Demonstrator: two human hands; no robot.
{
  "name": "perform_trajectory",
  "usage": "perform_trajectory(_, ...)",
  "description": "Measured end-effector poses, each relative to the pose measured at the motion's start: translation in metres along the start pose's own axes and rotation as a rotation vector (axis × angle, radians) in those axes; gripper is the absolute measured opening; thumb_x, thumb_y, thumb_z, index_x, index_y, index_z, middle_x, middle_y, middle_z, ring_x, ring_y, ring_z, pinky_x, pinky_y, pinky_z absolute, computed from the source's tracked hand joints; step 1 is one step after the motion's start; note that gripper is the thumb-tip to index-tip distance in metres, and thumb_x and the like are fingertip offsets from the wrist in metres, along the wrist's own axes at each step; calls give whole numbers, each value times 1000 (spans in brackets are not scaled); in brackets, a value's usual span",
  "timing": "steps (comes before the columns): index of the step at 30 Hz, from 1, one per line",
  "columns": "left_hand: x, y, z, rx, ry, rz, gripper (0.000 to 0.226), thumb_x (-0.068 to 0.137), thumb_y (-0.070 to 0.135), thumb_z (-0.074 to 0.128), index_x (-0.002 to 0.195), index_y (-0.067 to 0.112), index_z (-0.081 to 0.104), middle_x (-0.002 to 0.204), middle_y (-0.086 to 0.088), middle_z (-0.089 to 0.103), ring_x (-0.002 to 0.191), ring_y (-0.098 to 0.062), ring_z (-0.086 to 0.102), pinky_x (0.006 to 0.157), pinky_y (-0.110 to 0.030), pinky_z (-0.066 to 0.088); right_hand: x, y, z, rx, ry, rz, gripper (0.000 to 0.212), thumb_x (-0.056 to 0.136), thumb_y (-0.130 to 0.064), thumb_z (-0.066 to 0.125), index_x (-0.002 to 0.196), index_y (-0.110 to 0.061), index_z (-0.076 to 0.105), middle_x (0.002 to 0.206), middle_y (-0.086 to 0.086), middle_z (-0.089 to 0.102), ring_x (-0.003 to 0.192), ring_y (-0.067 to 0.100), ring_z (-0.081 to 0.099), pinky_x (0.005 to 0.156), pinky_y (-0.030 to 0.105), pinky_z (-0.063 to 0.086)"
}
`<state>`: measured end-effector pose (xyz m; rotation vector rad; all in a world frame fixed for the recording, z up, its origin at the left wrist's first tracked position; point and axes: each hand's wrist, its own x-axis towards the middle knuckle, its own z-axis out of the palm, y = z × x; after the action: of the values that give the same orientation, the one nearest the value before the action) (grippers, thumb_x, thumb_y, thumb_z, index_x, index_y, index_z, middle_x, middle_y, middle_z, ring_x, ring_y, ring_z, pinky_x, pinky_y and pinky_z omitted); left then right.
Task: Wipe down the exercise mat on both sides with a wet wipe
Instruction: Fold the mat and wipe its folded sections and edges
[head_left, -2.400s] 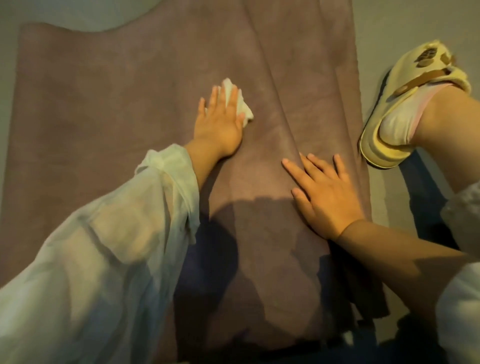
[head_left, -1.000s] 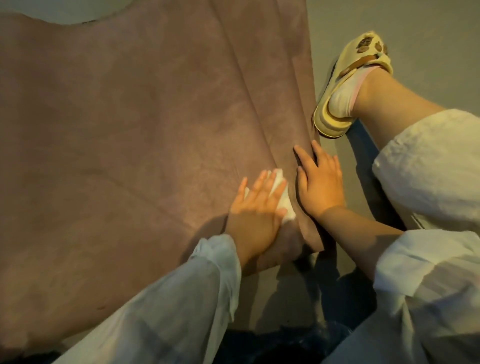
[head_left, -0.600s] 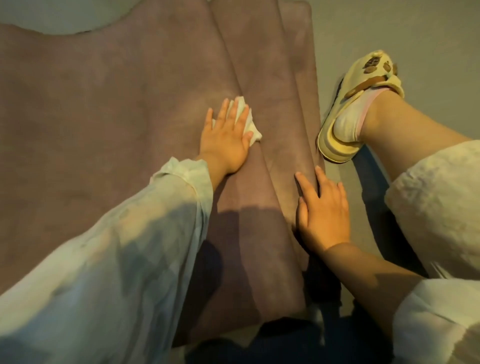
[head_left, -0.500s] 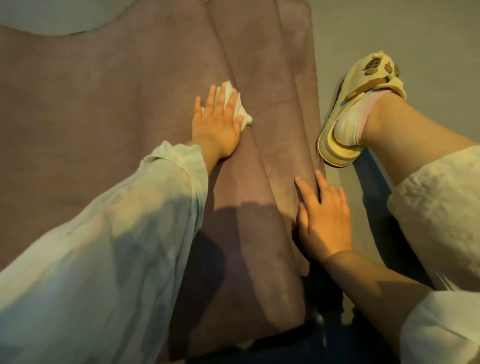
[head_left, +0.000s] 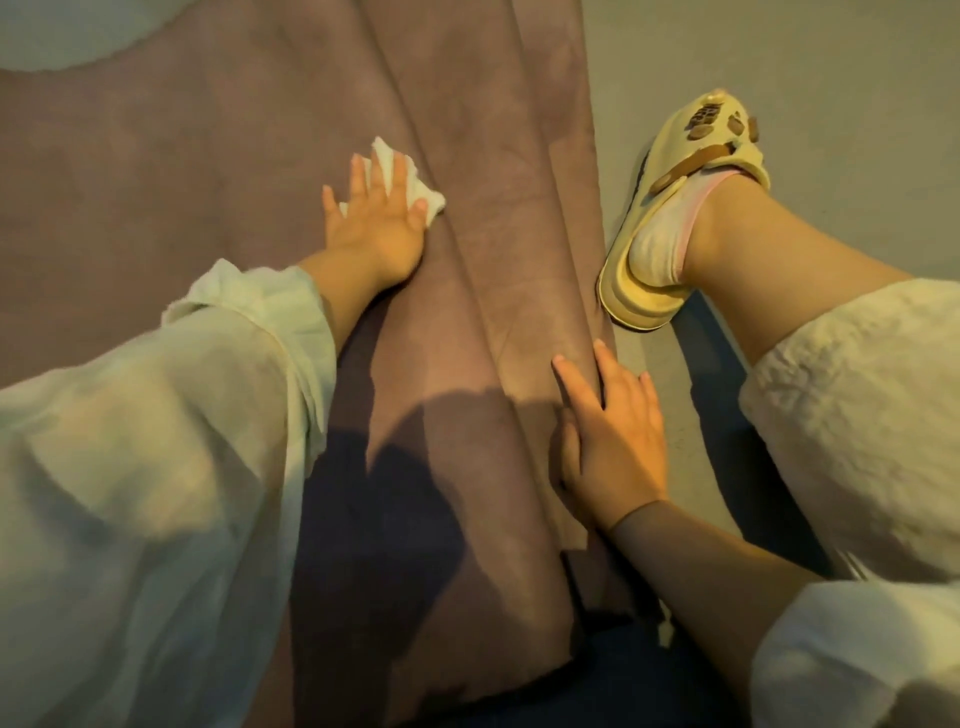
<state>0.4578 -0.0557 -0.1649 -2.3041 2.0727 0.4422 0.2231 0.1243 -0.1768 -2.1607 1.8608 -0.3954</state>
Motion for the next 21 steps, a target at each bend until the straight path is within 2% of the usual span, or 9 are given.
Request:
perform_trajectory(6, -64, 25, 24, 88, -32, 301, 53, 101, 38, 19, 151, 22, 9, 158, -7, -8, 145, -26, -9, 113, -51, -5, 0, 0, 1, -44, 30, -16, 51, 86, -15, 53, 137, -15, 46, 140, 26, 41, 127, 40, 42, 108, 56, 24)
perform_trajectory(11, -124, 36, 43, 67, -18, 443, 52, 101, 36, 22, 150, 23, 14, 159, -3, -3, 145, -24, -6, 112, -49, -7, 2, 2, 3, -55, -11, -1, 51, 90, -20, 47, 141, -20, 42, 146, 21, 35, 132, 36, 35, 112, 51, 17)
perform_trajectory(14, -160, 38, 52, 39, -21, 499, 53, 100, 36, 25, 150, 23, 13, 159, -2, -1, 145, -20, -7, 111, -43, -14, 1, 1, 2, -38, -21, 9, 51, 92, -20, 47, 142, -23, 39, 149, 18, 32, 136, 32, 31, 114, 49, 12)
perform_trajectory(18, -213, 44, 64, -9, -51, 551, 54, 98, 39, 21, 150, 23, 16, 159, -1, 6, 140, -10, -13, 107, -39, -24, 0, -1, -1, -30, -13, -13, 51, 92, -22, 41, 143, -20, 40, 149, 19, 32, 136, 34, 31, 114, 50, 14)
perform_trajectory(21, -246, 51, 68, 30, -51, 551, 56, 95, 42, 23, 147, 21, 28, 155, -5, 23, 144, -21, 11, 111, -48, -7, 0, -1, -1, -100, -20, -13, 49, 95, -21, 44, 144, -21, 37, 149, 18, 31, 135, 33, 31, 115, 48, 14)
